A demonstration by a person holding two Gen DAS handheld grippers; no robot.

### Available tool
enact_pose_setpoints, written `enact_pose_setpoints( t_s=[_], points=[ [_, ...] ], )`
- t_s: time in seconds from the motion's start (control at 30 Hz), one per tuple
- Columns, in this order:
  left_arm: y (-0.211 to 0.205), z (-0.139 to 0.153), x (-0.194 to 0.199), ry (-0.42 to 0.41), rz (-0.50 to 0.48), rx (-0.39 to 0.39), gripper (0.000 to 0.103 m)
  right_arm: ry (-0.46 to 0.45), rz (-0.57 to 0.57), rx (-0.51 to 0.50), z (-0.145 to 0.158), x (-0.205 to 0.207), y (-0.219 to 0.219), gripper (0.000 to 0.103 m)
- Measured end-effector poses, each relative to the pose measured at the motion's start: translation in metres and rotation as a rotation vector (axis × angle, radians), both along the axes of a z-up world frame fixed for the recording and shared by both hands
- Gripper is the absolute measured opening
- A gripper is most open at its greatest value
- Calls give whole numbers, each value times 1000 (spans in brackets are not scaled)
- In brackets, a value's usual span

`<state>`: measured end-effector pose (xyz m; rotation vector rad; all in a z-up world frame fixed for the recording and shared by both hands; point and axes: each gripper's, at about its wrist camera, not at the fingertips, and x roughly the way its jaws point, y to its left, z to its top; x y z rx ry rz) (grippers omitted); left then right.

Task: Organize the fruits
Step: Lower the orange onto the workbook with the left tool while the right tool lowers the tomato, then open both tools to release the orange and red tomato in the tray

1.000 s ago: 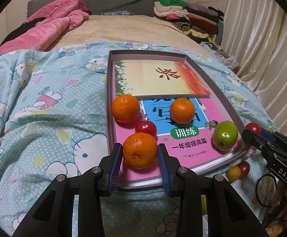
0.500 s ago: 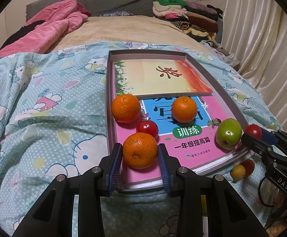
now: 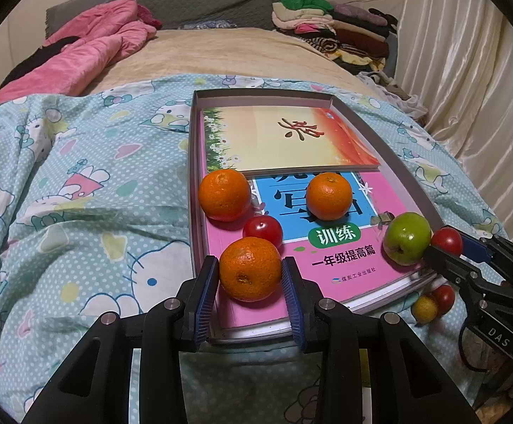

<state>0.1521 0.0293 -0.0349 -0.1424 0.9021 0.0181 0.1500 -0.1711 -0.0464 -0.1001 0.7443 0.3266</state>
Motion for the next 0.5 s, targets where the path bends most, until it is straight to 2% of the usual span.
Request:
enact_pose_setpoints(
  t_s=[0.5],
  points=[
    [-1, 0, 0, 4, 0, -8, 38, -31, 1, 13, 6, -3, 1, 55]
  ],
)
